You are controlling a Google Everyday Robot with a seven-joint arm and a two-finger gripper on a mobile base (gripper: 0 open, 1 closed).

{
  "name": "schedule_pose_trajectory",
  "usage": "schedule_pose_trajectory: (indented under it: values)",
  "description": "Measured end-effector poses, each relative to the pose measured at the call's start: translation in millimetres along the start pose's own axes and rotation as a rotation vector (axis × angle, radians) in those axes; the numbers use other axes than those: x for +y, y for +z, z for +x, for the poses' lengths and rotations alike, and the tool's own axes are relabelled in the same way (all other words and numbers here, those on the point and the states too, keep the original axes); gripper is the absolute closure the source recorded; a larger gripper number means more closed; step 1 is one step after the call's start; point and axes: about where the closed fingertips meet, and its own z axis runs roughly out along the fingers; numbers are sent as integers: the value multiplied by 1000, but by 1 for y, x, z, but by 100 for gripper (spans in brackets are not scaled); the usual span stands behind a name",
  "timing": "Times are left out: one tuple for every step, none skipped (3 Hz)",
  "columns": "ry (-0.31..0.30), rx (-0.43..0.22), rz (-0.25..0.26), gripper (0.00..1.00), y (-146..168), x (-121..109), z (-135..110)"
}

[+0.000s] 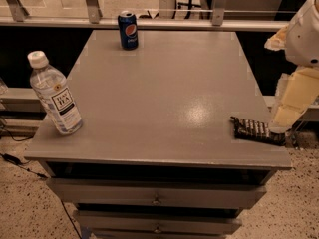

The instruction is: Pick rxbar chocolate

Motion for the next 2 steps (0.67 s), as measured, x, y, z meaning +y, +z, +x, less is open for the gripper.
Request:
schedule_pose_trajectory:
  values:
    - [0,-5,7,0,-1,0,0]
    - [20,-53,3,0,14,-3,6]
